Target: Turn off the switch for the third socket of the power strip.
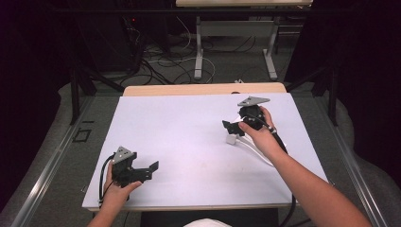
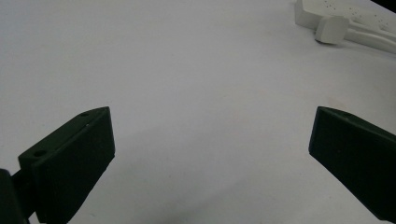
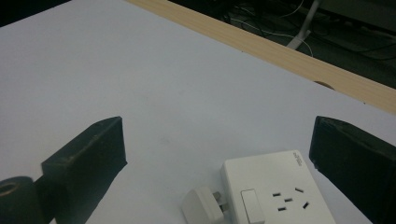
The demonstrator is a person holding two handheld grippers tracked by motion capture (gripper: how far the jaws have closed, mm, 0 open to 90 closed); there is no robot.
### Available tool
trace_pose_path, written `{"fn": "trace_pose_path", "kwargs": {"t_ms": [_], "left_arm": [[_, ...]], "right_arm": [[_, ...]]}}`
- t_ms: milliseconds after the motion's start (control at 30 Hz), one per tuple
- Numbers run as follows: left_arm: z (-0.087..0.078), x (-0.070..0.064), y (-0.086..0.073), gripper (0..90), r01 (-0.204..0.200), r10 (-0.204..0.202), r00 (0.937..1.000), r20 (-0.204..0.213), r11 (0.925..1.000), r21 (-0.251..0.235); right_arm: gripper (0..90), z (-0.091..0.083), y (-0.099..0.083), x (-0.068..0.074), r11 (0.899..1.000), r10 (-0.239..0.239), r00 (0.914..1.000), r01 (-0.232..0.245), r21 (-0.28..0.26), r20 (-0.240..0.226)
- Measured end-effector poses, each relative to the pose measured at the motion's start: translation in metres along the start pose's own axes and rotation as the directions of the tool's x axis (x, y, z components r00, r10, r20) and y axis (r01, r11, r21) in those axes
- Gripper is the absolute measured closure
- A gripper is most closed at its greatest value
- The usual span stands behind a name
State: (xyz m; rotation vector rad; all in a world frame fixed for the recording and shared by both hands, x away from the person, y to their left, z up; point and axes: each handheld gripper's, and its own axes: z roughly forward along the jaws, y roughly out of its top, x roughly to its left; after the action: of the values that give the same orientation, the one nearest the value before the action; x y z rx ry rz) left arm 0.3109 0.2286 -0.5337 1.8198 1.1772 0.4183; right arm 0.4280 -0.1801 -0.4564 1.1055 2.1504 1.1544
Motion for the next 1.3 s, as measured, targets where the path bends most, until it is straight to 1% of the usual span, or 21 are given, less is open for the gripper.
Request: {"fn": "trace_pose_path", "kwargs": {"t_ms": [100, 133, 200, 233, 267, 300, 333, 433, 567, 667, 700, 733, 800, 967, 1067, 1133, 1167, 1200, 1267, 1300], "left_arm": [[0.000, -0.001, 0.000, 0.3, 0.003, -0.003, 1.0000, 0.004, 1.0000, -0.002], [0.000, -0.001, 0.000, 0.3, 0.003, -0.003, 1.0000, 0.005, 1.0000, -0.003], [0.000, -0.001, 0.000, 0.3, 0.000, 0.000, 1.0000, 0.009, 1.0000, -0.003], [0.000, -0.001, 0.000, 0.3, 0.001, -0.001, 0.9999, 0.011, 1.0000, -0.003], [0.000, -0.001, 0.000, 0.3, 0.001, -0.001, 0.9999, 0.011, 1.0000, -0.003], [0.000, -0.002, 0.000, 0.3, 0.001, -0.001, 1.0000, 0.008, 1.0000, -0.002], [0.000, -0.002, 0.000, 0.3, -0.001, 0.001, 1.0000, 0.007, 1.0000, -0.001], [0.001, -0.002, 0.001, 0.3, 0.000, 0.001, 1.0000, 0.006, 1.0000, -0.001], [0.001, -0.002, 0.001, 0.3, 0.001, -0.001, 1.0000, 0.004, 1.0000, -0.001], [0.001, -0.002, 0.001, 0.3, 0.002, -0.002, 1.0000, 0.002, 1.0000, 0.000], [0.001, -0.002, 0.000, 0.3, 0.004, -0.004, 1.0000, 0.000, 1.0000, -0.001], [0.001, -0.002, 0.000, 0.3, 0.002, -0.002, 1.0000, 0.001, 1.0000, 0.003], [0.001, -0.002, 0.000, 0.3, 0.004, -0.004, 1.0000, -0.001, 1.0000, 0.003], [0.002, -0.003, 0.000, 0.3, 0.006, -0.006, 1.0000, -0.002, 1.0000, 0.003], [0.003, -0.003, 0.000, 0.3, 0.006, -0.006, 1.0000, -0.001, 1.0000, 0.001], [0.003, -0.004, 0.000, 0.3, 0.005, -0.005, 1.0000, -0.002, 1.0000, 0.001], [0.002, -0.004, 0.000, 0.3, 0.005, -0.005, 1.0000, -0.002, 1.0000, 0.005], [0.002, -0.004, 0.000, 0.3, 0.005, -0.005, 1.0000, -0.002, 1.0000, 0.005], [0.002, -0.004, 0.000, 0.3, 0.007, -0.007, 1.0000, -0.004, 1.0000, 0.004], [0.002, -0.003, 0.000, 0.3, 0.007, -0.007, 1.0000, -0.004, 1.0000, 0.004]], "right_arm": [[4.7, -0.006, -0.005, 0.001, 1.000, -0.004, 1.0000, 0.004, -0.002, -0.002], [4.8, -0.008, -0.007, 0.001, 1.000, 0.004, 1.0000, -0.004, -0.001, -0.005], [5.0, -0.012, -0.010, 0.002, 1.000, -0.002, 1.0000, 0.002, -0.003, -0.009], [5.2, -0.016, -0.012, 0.003, 1.000, 0.017, 0.9997, -0.017, 0.000, -0.017], [5.3, -0.017, -0.013, 0.003, 1.000, 0.008, 0.9998, -0.008, -0.006, -0.016], [5.3, -0.020, -0.015, 0.004, 1.000, 0.018, 0.9995, -0.019, -0.009, -0.024], [5.3, -0.023, -0.017, 0.004, 1.000, 0.008, 0.9997, -0.008, -0.017, -0.024], [5.3, -0.031, -0.023, 0.006, 1.000, 0.010, 0.9997, -0.010, -0.023, -0.024], [5.3, -0.039, -0.031, 0.005, 0.999, -0.006, 0.9998, 0.006, -0.037, -0.017], [5.4, -0.046, -0.040, 0.002, 0.999, -0.004, 0.9999, 0.003, -0.049, -0.014], [5.6, -0.047, -0.042, 0.002, 0.998, 0.003, 1.0000, -0.004, -0.056, -0.006], [5.6, -0.050, -0.045, 0.001, 0.999, 0.005, 0.9999, -0.005, -0.054, -0.013], [5.7, -0.054, -0.051, 0.000, 0.998, 0.015, 0.9999, -0.015, -0.061, -0.008], [6.0, -0.064, -0.064, -0.001, 0.997, 0.019, 0.9998, -0.018, -0.077, 0.005], [6.0, -0.070, -0.072, -0.001, 0.996, 0.020, 0.9998, -0.019, -0.083, 0.004], [6.0, -0.075, -0.078, -0.001, 0.997, 0.027, 0.9996, -0.026, -0.079, 0.011], [6.0, -0.076, -0.080, -0.001, 0.997, 0.022, 0.9997, -0.021, -0.081, 0.010], [6.0, -0.078, -0.083, 0.000, 0.996, 0.032, 0.9994, -0.031, -0.084, 0.014], [6.0, -0.082, -0.088, 0.000, 0.996, 0.027, 0.9995, -0.026, -0.086, 0.014], [6.0, -0.084, -0.091, 0.001, 0.995, 0.037, 0.9991, -0.035, -0.089, 0.021]]}}
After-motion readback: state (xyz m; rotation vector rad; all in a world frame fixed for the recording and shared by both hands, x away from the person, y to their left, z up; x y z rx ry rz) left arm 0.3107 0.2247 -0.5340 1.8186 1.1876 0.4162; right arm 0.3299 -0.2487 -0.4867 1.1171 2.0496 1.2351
